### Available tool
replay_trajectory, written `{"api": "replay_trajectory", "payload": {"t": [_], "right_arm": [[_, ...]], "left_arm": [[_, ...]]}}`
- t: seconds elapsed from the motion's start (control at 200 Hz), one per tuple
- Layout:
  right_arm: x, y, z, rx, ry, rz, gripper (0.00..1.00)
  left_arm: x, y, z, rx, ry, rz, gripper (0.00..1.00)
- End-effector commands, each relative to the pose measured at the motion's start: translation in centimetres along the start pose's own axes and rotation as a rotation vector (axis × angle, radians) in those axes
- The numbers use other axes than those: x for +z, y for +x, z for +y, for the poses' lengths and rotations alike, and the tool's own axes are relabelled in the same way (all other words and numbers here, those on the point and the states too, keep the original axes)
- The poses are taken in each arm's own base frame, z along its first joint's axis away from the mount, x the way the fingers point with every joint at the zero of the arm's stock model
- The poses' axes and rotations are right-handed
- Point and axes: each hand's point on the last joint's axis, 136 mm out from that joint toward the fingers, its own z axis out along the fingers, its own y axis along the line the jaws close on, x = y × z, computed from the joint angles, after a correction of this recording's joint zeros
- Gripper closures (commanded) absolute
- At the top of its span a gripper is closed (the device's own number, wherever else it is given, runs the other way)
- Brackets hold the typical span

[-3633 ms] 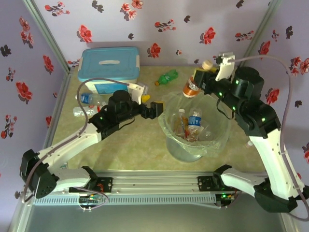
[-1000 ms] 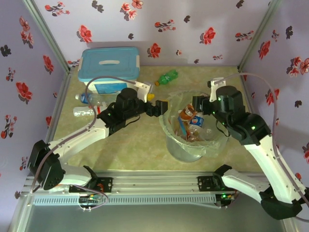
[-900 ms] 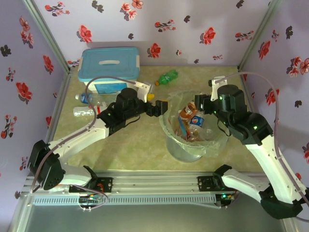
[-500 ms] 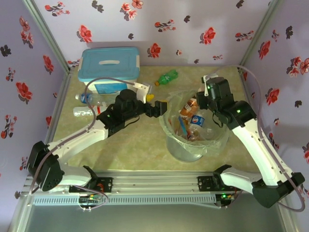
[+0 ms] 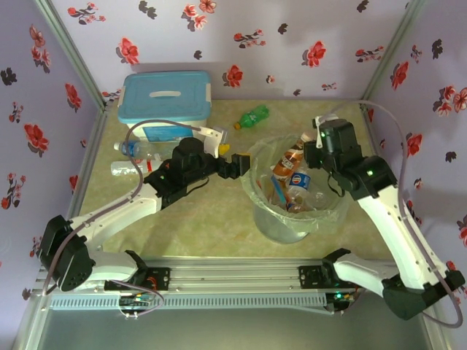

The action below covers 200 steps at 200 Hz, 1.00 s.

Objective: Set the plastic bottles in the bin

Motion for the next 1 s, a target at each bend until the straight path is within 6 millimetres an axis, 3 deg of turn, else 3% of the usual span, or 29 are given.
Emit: {"api": "replay_trajectory", "payload": {"t": [0.0,0.07,0.15,0.275,0.385,0.57,0.86,0.995], "right_arm": [[-1.1,-2.0,0.2,0.019,-0.020,-0.045,0.58],[0.0,-3.1,0.9,0.008,-0.033,-0.048,0.47],[1.6,-4.3,1.9,-0.002,-0.051,-0.059,0.44],[4.1,-5.5,2.1,-0.023,-0.031,-0.036,0.45],[5.9,-5.1,1.8,-0.028,-0.013,0.011,0.51],[4.5,-2.4,0.3,-0.020,0.030,0.063,0.63],[2.3,4.4,-0.9,0.054,0.028,0.159,0.65],[1.0,7.0,-0.4,0.092,-0.024,0.226,0.66]], "left_arm": [[0.4,2.0,0.7,0.009,-0.027,0.069,0.05],[0.5,1.9,0.6,0.006,-0.024,0.069,0.05],[0.6,2.0,0.6,0.000,-0.024,0.069,0.05],[0.5,2.0,0.7,0.003,-0.025,0.071,0.05],[0.4,1.9,0.5,0.012,-0.023,0.070,0.05],[0.5,1.6,0.4,0.016,-0.021,0.064,0.05],[0.7,1.6,0.5,0.018,-0.019,0.063,0.05],[0.6,1.7,0.5,0.009,-0.018,0.062,0.05]]}}
